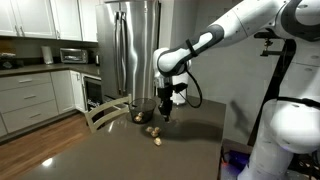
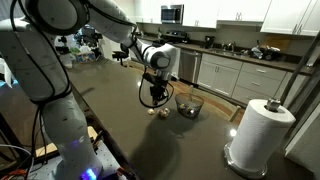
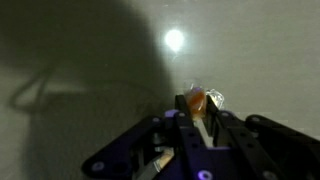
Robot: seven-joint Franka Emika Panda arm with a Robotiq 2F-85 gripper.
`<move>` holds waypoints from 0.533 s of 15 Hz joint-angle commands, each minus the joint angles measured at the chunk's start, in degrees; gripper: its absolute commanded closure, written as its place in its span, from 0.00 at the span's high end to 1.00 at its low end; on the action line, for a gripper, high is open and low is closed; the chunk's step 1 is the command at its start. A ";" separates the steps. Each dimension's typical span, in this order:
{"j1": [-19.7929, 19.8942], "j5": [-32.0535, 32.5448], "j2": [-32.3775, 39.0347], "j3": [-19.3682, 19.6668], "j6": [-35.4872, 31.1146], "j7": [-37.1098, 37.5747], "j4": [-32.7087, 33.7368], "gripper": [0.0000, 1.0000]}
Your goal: Put one of the packets in the bin
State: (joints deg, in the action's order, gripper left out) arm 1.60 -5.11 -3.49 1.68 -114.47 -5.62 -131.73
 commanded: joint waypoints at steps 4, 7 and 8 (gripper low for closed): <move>-0.44 4.61 -3.12 -0.95 1.71 4.76 3.21 0.05; -0.37 6.72 -3.14 -1.03 1.75 6.36 5.85 0.05; -0.37 7.42 -3.08 -1.05 1.39 6.66 6.59 0.05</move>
State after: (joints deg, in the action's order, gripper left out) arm 1.21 -0.15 -6.32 0.99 -114.18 -1.47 -127.57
